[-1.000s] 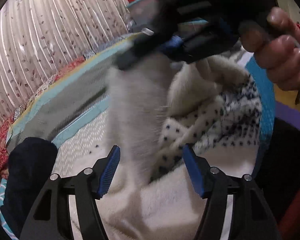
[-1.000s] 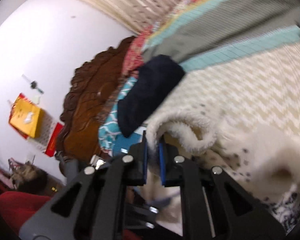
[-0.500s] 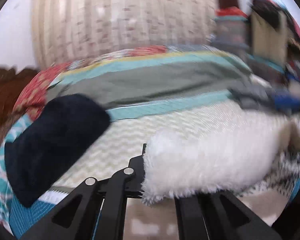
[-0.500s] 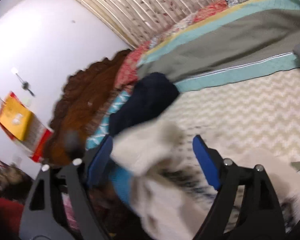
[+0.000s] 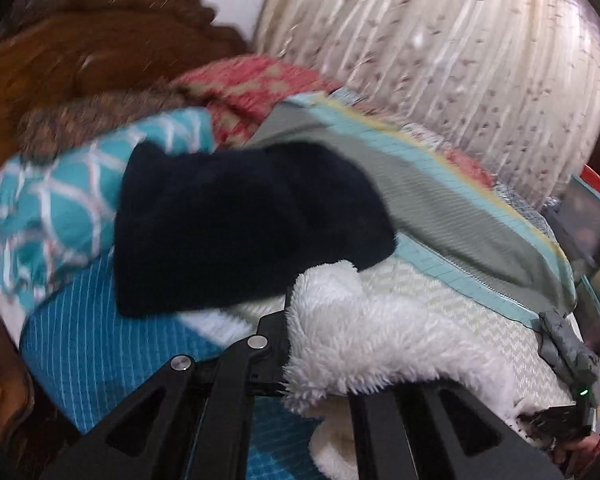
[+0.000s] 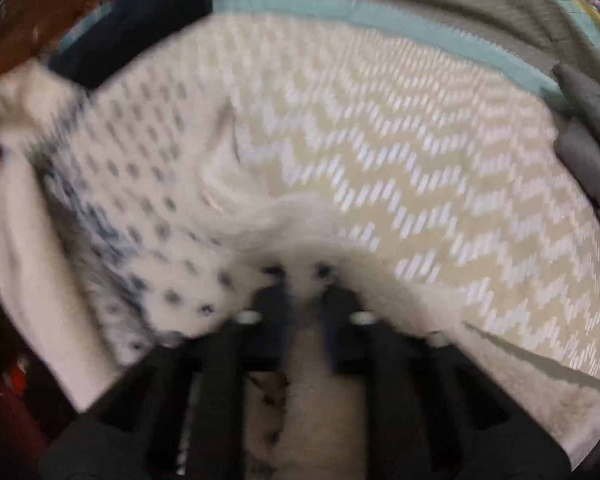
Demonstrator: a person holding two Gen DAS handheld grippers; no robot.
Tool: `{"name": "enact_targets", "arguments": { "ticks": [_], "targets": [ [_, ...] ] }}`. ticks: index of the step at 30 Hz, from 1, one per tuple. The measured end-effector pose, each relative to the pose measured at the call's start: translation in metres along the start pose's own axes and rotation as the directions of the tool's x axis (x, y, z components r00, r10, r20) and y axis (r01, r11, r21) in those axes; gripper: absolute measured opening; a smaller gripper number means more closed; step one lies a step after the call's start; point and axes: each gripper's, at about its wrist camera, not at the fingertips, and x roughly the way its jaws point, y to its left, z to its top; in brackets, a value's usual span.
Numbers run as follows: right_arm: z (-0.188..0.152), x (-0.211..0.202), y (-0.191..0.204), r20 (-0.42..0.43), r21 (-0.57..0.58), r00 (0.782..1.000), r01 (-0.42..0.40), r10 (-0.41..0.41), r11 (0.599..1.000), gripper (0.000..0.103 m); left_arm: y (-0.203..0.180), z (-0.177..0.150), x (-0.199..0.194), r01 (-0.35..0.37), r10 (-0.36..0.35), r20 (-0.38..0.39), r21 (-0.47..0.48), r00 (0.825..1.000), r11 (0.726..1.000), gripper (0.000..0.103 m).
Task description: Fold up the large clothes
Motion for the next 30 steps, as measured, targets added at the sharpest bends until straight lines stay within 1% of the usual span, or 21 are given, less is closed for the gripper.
{"name": "enact_targets", "arguments": {
  "ticks": [2,3,5,7,9,10,11,12,13,14,15,16,18,19,20,22,24,26,27,28,30],
  "targets": [
    [0.021,-0.049,-0.024,0.165,0.087,0.986,0.000,-0.015,0.996,0.006,0.007,0.002,-0.008,0.063,-0.062,0.025,-0.043,0.998,0.997,0.011],
    [0.030,-0.068,-0.035,0.219,0.123,0.975,-0.007,-0.020,0.992,0.005,0.005,0.008,-0.012,0.087,-0.085,0.054,-0.047,0.995,0.995,0.011],
    [0.065,-0.112,-0.059,0.330,0.176,0.940,0.032,-0.089,0.984,0.006,-0.004,0.020,-0.016,0.132,-0.127,0.096,-0.043,0.987,0.990,0.011],
    [0.096,-0.133,-0.074,0.387,0.212,0.906,0.092,-0.170,0.973,0.006,-0.022,0.029,-0.018,0.163,-0.157,0.146,-0.025,0.977,0.986,0.011],
    [0.121,-0.130,-0.089,0.399,0.266,0.893,0.106,-0.209,0.958,0.012,-0.034,0.030,-0.013,0.139,-0.130,0.189,-0.034,0.973,0.990,0.011],
    [0.127,-0.120,-0.097,0.384,0.307,0.898,0.097,-0.216,0.947,0.042,-0.038,0.028,-0.002,0.107,-0.097,0.193,-0.045,0.976,0.993,0.011],
    [0.130,-0.102,-0.107,0.356,0.357,0.905,0.099,-0.233,0.929,0.082,-0.040,0.023,0.008,0.057,-0.049,0.175,-0.037,0.983,0.998,0.012],
    [0.128,-0.094,-0.106,0.336,0.381,0.910,0.103,-0.241,0.919,0.088,-0.045,0.018,0.030,-0.011,0.012,0.120,-0.010,0.993,1.000,0.013],
    [0.122,-0.078,-0.107,0.299,0.405,0.922,0.111,-0.246,0.907,0.088,-0.046,0.010,0.060,-0.073,0.073,0.017,0.021,0.997,0.997,0.013],
    [0.113,-0.063,-0.103,0.270,0.419,0.934,0.104,-0.234,0.902,0.087,-0.045,0.001,0.082,-0.117,0.120,-0.091,0.044,0.989,0.992,0.013],
    [0.096,-0.054,-0.097,0.267,0.424,0.947,0.052,-0.180,0.904,0.087,-0.042,-0.010,0.104,-0.151,0.160,-0.205,0.061,0.966,0.987,0.013],
    [0.081,-0.050,-0.092,0.280,0.416,0.951,0.005,-0.133,0.910,0.087,-0.038,-0.028,0.122,-0.155,0.166,-0.318,0.060,0.933,0.986,0.013],
    [0.034,-0.053,-0.069,0.331,0.364,0.944,-0.123,-0.005,0.923,0.087,-0.036,-0.049,0.124,-0.120,0.138,-0.352,0.073,0.926,0.990,0.013],
    [0.017,-0.055,-0.062,0.337,0.349,0.941,-0.149,0.024,0.925,0.087,-0.037,-0.063,0.121,-0.102,0.132,-0.369,0.101,0.920,0.990,0.013],
    [-0.014,-0.058,-0.049,0.332,0.327,0.941,-0.177,0.062,0.928,0.087,-0.036,-0.070,0.118,-0.075,0.109,-0.386,0.102,0.916,0.992,0.014],
    [-0.066,-0.061,-0.034,0.310,0.301,0.944,-0.212,0.115,0.930,0.087,-0.030,-0.085,0.103,0.019,0.003,-0.427,0.048,0.904,0.999,0.016],
    [-0.105,-0.058,-0.021,0.264,0.318,0.951,-0.241,0.159,0.917,0.088,-0.024,-0.094,0.089,0.068,-0.057,-0.442,0.009,0.895,0.998,0.017],
    [-0.145,-0.049,-0.005,0.209,0.357,0.950,-0.294,0.230,0.887,0.088,-0.013,-0.100,0.077,0.112,-0.122,-0.452,-0.049,0.884,0.992,0.019],
    [-0.158,-0.044,0.004,0.183,0.361,0.948,-0.311,0.261,0.879,0.088,-0.007,-0.101,0.072,0.126,-0.148,-0.448,-0.080,0.882,0.989,0.020],
    [-0.164,-0.040,0.013,0.171,0.358,0.944,-0.325,0.281,0.875,0.087,0.001,-0.100,0.070,0.114,-0.147,-0.438,-0.101,0.887,0.988,0.021],
    [-0.172,-0.028,0.029,0.164,0.359,0.922,-0.387,0.351,0.849,0.085,0.017,-0.092,0.072,0.035,-0.074,-0.424,-0.100,0.903,0.994,0.021]
  ]
}}
